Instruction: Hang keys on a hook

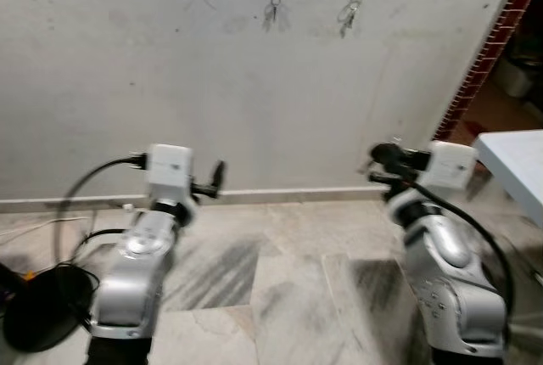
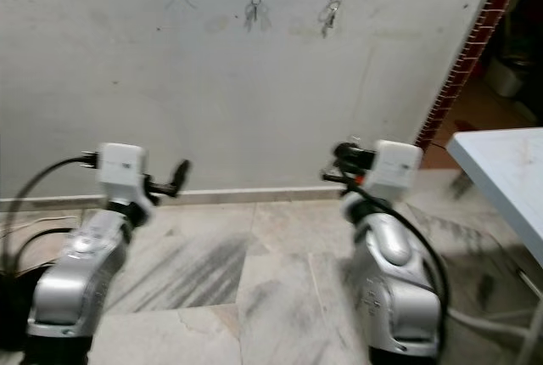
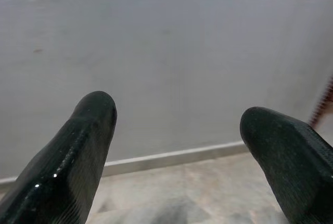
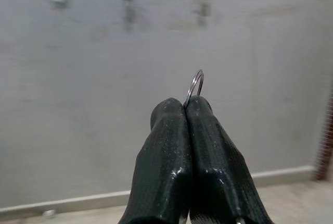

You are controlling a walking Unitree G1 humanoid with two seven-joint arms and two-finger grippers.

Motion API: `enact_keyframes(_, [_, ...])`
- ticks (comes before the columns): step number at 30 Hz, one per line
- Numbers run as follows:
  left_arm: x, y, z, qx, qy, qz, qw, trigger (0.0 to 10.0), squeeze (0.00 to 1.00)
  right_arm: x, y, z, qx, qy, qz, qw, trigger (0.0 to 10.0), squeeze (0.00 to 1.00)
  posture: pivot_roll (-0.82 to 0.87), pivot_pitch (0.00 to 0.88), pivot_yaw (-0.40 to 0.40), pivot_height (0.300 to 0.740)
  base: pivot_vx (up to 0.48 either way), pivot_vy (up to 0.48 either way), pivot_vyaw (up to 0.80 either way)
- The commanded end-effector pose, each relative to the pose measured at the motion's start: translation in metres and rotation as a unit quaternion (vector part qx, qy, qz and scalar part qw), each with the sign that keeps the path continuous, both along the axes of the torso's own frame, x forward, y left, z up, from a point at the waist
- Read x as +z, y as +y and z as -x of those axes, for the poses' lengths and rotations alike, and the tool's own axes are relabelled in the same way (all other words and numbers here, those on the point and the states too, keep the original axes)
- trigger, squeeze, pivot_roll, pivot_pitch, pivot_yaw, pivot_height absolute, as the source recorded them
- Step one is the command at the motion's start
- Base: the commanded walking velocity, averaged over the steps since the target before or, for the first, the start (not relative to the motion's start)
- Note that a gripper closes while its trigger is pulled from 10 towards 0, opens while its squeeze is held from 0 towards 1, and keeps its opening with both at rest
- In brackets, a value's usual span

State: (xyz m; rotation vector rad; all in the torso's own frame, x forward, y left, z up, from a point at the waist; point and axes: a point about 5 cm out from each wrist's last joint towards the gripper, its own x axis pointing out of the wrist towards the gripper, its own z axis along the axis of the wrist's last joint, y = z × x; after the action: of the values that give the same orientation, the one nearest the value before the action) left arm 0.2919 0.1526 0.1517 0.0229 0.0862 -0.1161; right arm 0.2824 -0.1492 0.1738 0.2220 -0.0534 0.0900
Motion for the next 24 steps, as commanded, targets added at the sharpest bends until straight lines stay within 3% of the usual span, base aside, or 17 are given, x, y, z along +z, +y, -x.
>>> enact_keyframes(1, [0.0034, -0.0066, -0.0013, -0.016, -0.005, 0.011, 1.000, 10.0, 0.00, 0.0037, -0.0055, -0.0012, -0.013, -0.007, 0.008, 1.000, 10.0, 0.00, 0.14, 0.000, -0.009, 0.740, 0.000, 0.000, 0.00])
enact_keyframes(24, [0.0062, -0.0156, -0.0001, -0.040, -0.015, 0.032, 0.999, 10.0, 0.00, 0.0044, 0.0043, -0.0040, 0.016, -0.017, 0.025, 0.999, 10.0, 0.00, 0.15, 0.000, -0.018, 0.740, 0.386, 0.000, 0.00])
